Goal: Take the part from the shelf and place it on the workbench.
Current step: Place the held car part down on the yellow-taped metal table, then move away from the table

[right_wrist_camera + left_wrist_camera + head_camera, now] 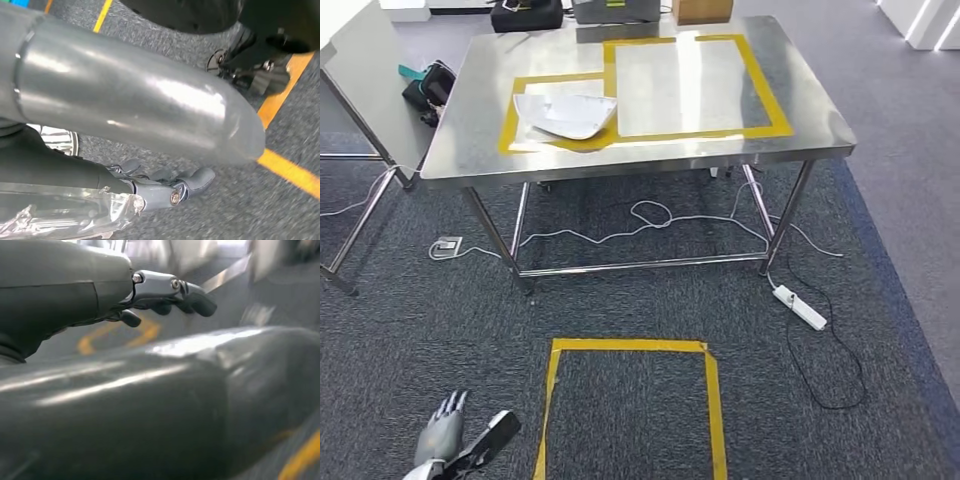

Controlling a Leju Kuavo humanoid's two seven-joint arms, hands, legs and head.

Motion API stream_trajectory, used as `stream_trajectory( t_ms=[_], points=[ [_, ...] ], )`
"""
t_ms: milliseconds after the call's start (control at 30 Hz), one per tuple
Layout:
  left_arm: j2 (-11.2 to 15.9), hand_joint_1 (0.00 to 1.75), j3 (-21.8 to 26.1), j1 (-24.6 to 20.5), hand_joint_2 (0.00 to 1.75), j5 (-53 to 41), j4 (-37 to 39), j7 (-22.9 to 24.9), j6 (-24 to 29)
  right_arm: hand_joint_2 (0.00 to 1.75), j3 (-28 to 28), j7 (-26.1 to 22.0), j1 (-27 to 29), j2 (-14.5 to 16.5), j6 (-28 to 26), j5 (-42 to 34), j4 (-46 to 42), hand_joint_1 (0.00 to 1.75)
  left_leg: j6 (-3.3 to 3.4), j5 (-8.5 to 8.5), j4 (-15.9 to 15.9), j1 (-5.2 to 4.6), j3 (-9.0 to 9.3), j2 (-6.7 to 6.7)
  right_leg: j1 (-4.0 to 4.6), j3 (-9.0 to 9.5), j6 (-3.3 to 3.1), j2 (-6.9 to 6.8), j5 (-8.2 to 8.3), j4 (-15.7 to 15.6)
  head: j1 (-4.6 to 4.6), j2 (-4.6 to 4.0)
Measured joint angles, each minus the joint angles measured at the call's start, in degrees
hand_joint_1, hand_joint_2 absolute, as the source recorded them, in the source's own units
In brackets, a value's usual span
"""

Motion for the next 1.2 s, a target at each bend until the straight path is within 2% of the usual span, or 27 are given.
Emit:
stream_trajectory(
  t_ms=[33,67,100,133,167,233,267,300,400,467,567,600,633,667,700,733,767,833,900,933,967,1033,1067,1100,1133,1167,1200],
  points=[
    [-0.61,0.0,1.04,0.76,0.0,0.55,0.93,0.16,-0.87,0.0,-0.16,0.02,0.1,0.0,-0.59,0.0,-0.01,0.0,-0.3,-2.75,3.82,0.1,-1.13,0.0,0.0,-0.45,-0.15,-0.07,0.5,0.01,-0.14,0.0],
    [-1.25,0.0,1.93,1.45,0.0,0.89,1.76,0.28,-1.55,0.0,-0.31,-0.01,0.24,0.0,-1.23,0.01,-0.01,0.0,-0.53,-4.51,7.42,0.2,-2.08,0.0,0.0,-0.91,-0.14,-0.22,0.99,0.03,-0.22,0.0],
    [-1.79,0.0,2.63,2.11,0.0,1.1,2.45,0.41,-2.07,0.0,-0.42,-0.03,0.37,0.0,-1.87,0.04,-0.01,0.0,-0.69,-4.96,9.78,0.3,-2.41,0.01,-0.01,-1.34,-0.07,-0.47,1.43,0.06,-0.23,0.0],
    [-2.32,0.0,3.14,2.75,0.0,1.17,3.06,0.62,-2.46,0.0,-0.52,-0.06,0.48,0.0,-2.49,0.08,-0.01,0.0,-0.81,-4.34,10.28,0.41,-1.84,0.03,-0.04,-1.78,0.05,-0.8,1.82,0.09,-0.22,0.0],
    [-2.78,0.0,3.49,3.28,0.0,1.23,3.56,0.89,-2.73,0.0,-0.61,-0.08,0.53,0.01,-3.0,0.12,-0.01,0.0,-0.9,-3.03,8.4,0.55,-0.06,0.17,-0.1,-2.21,0.23,-1.15,2.14,0.12,-0.23,0.0],
    [-3.68,0.0,4.04,3.79,0.0,1.19,4.26,1.51,-3.07,0.0,-0.72,-0.08,0.55,0.01,-3.7,0.2,-0.03,0.0,-1.1,-0.86,0.42,0.78,5.7,1.51,-0.06,-2.74,0.72,-2.07,2.52,0.2,-0.29,0.0],
    [-4.05,0.0,4.33,3.78,0.0,1.09,4.48,1.82,-3.31,0.0,-0.74,-0.08,0.55,0.01,-3.9,0.22,-0.05,0.0,-0.93,-0.41,-3.13,0.78,8.0,2.09,0.04,-2.93,1.02,-2.64,2.62,0.27,-0.3,0.0],
    [-4.44,0.0,4.58,3.71,0.0,0.87,4.7,2.2,-3.7,0.0,-0.76,-0.09,0.54,0.01,-4.1,0.26,-0.07,0.0,-0.62,-0.39,-5.31,0.7,9.28,2.47,0.17,-2.99,1.32,-3.15,2.71,0.35,-0.26,0.0],
    [-5.28,0.0,4.86,4.12,0.0,0.23,5.55,4.44,-6.4,0.0,-0.78,-0.25,0.39,0.03,-4.71,0.38,-0.09,0.0,1.06,-0.28,-6.35,0.41,9.06,1.39,0.04,-3.06,2.31,-4.14,2.79,0.53,0.03,0.0],
    [-5.77,0.0,5.19,4.62,0.0,0.55,6.0,6.39,-8.76,0.0,-0.85,-0.36,0.36,0.04,-5.14,0.31,-0.09,0.0,2.02,0.17,-6.5,0.44,8.7,0.55,-0.18,-4.36,2.88,-2.97,0.68,3.23,0.18,0.0],
    [-6.95,0.0,6.46,4.98,0.0,1.52,6.35,8.31,-11.16,0.0,-1.26,-0.43,0.53,0.17,-5.67,0.11,-0.08,0.0,2.86,0.71,-6.51,0.22,8.01,-0.91,-0.21,-9.24,3.05,-0.76,-5.1,14.63,0.33,0.0],
    [-7.29,0.0,6.8,5.12,0.0,1.7,6.45,8.56,-11.48,0.0,-1.41,-0.44,0.58,0.21,-5.74,0.09,-0.08,0.0,2.97,0.84,-6.51,0.11,7.86,-1.5,-0.18,-10.29,3.0,-0.55,-5.83,17.22,0.33,0.0],
    [-7.55,0.0,7.08,5.28,0.0,1.8,6.55,8.69,-11.68,0.0,-1.53,-0.44,0.62,0.23,-5.79,0.07,-0.08,0.0,3.0,0.94,-6.5,0.03,7.79,-2.16,-0.16,-10.29,2.91,-0.42,-5.39,17.56,0.34,0.0],
    [-7.72,0.0,7.35,5.41,0.0,1.87,6.62,8.79,-11.77,0.0,-1.63,-0.44,0.63,0.24,-5.83,0.07,-0.09,0.0,2.96,1.04,-6.48,-0.01,7.79,-2.83,-0.14,-9.1,2.74,-0.19,-3.88,15.41,0.32,0.0],
    [-7.85,0.0,7.59,5.48,0.0,2.06,6.67,8.99,-11.9,0.0,-1.7,-0.44,0.63,0.24,-5.88,0.07,-0.09,0.0,2.86,1.13,-6.46,-0.01,7.8,-3.55,-0.16,-7.05,2.55,0.49,-1.81,11.56,0.34,0.0],
    [-8.02,0.0,7.84,5.49,0.0,2.47,6.71,9.33,-12.23,0.0,-1.75,-0.43,0.61,0.24,-5.98,0.09,-0.09,0.0,2.68,1.22,-6.4,-0.06,7.75,-4.24,-0.26,-4.85,2.32,2.0,-0.17,7.29,0.33,0.0],
    [-8.19,0.0,8.19,5.43,0.0,3.09,6.73,9.87,-12.76,0.0,-1.8,-0.43,0.62,0.28,-6.15,0.13,-0.09,0.0,2.48,1.32,-6.25,-0.11,7.57,-4.93,-0.44,-3.01,2.21,3.39,0.85,3.69,0.31,0.0],
    [-8.8,0.0,9.23,5.4,0.0,4.45,6.79,11.37,-14.11,0.0,-1.9,-0.4,0.62,0.42,-6.67,0.32,-0.08,0.0,1.83,1.71,-6.02,-0.01,6.91,-6.16,-0.55,-1.44,2.07,5.05,1.12,0.63,0.27,0.0],
    [-9.41,0.0,10.26,5.64,0.0,5.08,6.94,12.81,-14.9,0.0,-1.96,-0.39,0.66,0.67,-7.3,0.68,-0.09,0.0,1.1,2.04,-5.92,0.27,6.27,-7.12,-0.49,-1.36,1.7,3.85,1.38,0.39,0.27,0.0],
    [-9.68,0.0,10.56,5.79,0.0,5.18,7.01,13.27,-15.03,0.0,-1.97,-0.38,0.67,0.78,-7.62,0.9,-0.09,0.0,0.78,1.65,-5.41,0.26,5.86,-6.47,-0.54,-1.35,1.4,3.12,1.58,0.23,0.17,0.0],
    [-9.92,0.0,10.78,5.87,0.0,5.19,7.04,13.57,-15.09,0.0,-1.97,-0.38,0.68,0.86,-7.96,1.1,-0.1,0.0,0.46,0.58,-3.89,0.21,5.04,-5.22,-0.62,-1.31,1.12,2.28,1.75,0.02,-0.03,0.0],
    [-10.31,0.0,11.12,5.75,0.0,5.11,7.04,13.49,-14.98,0.0,-1.97,-0.36,0.72,0.9,-8.49,1.41,-0.11,0.0,-0.13,-2.99,2.41,0.19,1.96,-2.03,-0.61,-1.28,0.81,0.52,1.86,-0.15,-0.37,0.0],
    [-10.41,0.0,11.34,5.65,0.0,5.02,7.04,13.18,-14.82,0.0,-1.96,-0.34,0.77,0.91,-8.65,1.49,-0.11,0.0,-0.39,-4.62,6.23,0.31,0.15,-1.27,-0.56,-1.32,0.76,-0.47,1.84,-0.14,-0.44,0.0],
    [-10.47,0.0,11.56,5.62,0.0,4.96,7.04,12.76,-14.62,0.0,-1.96,-0.33,0.81,0.91,-8.73,1.54,-0.11,0.0,-0.58,-5.42,8.97,0.44,-1.08,-0.92,-0.53,-1.33,0.73,-1.4,1.81,-0.14,-0.41,0.0],
    [-10.51,0.0,11.75,5.64,0.0,4.9,7.04,12.3,-14.29,0.0,-1.97,-0.33,0.81,0.92,-8.77,1.56,-0.11,0.0,-0.73,-5.17,9.87,0.58,-1.39,-0.74,-0.52,-1.34,0.71,-2.29,1.79,-0.13,-0.42,0.0],
    [-10.57,0.0,11.89,5.67,0.0,4.8,7.04,11.92,-13.93,0.0,-1.97,-0.33,0.78,0.93,-8.74,1.58,-0.11,0.0,-0.81,-3.95,8.65,0.69,-0.62,-0.55,-0.53,-1.33,0.74,-3.08,1.76,-0.13,-0.43,0.0],
    [-10.63,0.0,11.97,5.66,0.0,4.67,7.04,11.63,-13.49,0.0,-1.98,-0.32,0.71,0.94,-8.72,1.62,-0.11,0.0,-0.81,-2.11,5.57,0.78,1.16,-0.05,-0.55,-1.26,0.82,-3.8,1.72,-0.13,-0.43,0.0]
  ],
)
